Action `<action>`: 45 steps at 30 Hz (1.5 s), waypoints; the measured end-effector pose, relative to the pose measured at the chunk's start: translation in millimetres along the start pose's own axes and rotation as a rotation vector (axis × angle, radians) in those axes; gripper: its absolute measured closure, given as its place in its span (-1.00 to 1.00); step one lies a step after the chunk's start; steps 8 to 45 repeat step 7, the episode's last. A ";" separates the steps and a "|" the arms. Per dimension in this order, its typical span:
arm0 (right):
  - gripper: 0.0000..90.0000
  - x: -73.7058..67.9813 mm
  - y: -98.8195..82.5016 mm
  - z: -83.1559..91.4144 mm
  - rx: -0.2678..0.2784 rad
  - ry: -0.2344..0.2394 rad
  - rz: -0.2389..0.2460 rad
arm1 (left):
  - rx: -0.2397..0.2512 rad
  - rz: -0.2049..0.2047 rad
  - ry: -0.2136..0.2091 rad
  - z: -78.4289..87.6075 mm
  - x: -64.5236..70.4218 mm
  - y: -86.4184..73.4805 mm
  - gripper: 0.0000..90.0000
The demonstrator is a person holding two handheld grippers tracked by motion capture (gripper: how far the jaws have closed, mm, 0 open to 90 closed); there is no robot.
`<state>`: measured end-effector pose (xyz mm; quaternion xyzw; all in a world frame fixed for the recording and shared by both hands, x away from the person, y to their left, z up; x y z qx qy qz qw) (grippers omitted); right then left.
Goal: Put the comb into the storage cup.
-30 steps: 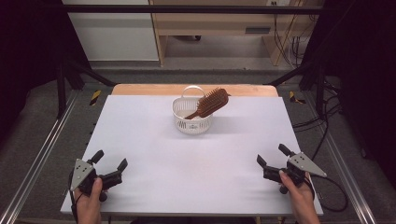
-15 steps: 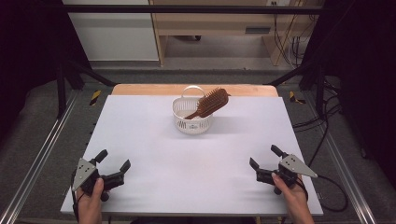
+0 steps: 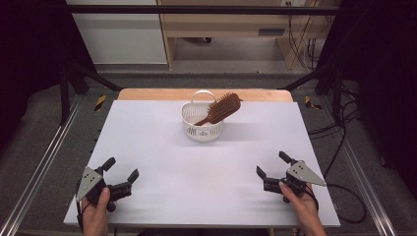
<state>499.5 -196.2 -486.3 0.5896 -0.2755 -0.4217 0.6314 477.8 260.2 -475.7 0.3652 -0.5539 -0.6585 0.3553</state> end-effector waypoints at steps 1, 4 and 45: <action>-0.95 -2.4 0.8 -0.9 0.005 0.005 0.016 | -0.001 -0.004 -0.002 -0.2 0.6 0.0 -0.95; -0.95 -8.3 3.3 -4.4 0.021 0.013 0.028 | 0.004 -0.008 -0.019 -1.3 4.8 0.8 -0.95; -0.94 -12.7 4.6 -7.7 0.029 0.022 0.040 | 0.002 -0.020 -0.034 -3.0 8.7 1.3 -0.95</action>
Point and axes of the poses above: each handheld gripper's, and its own axes: z roughly backward along the jaws, y roughly out of its top, x roughly to its right, the point moved 9 cm from there along -z, roughly forward along the jaws, and after that the axes turned 9 degrees about -z, right-handed, at the moved point
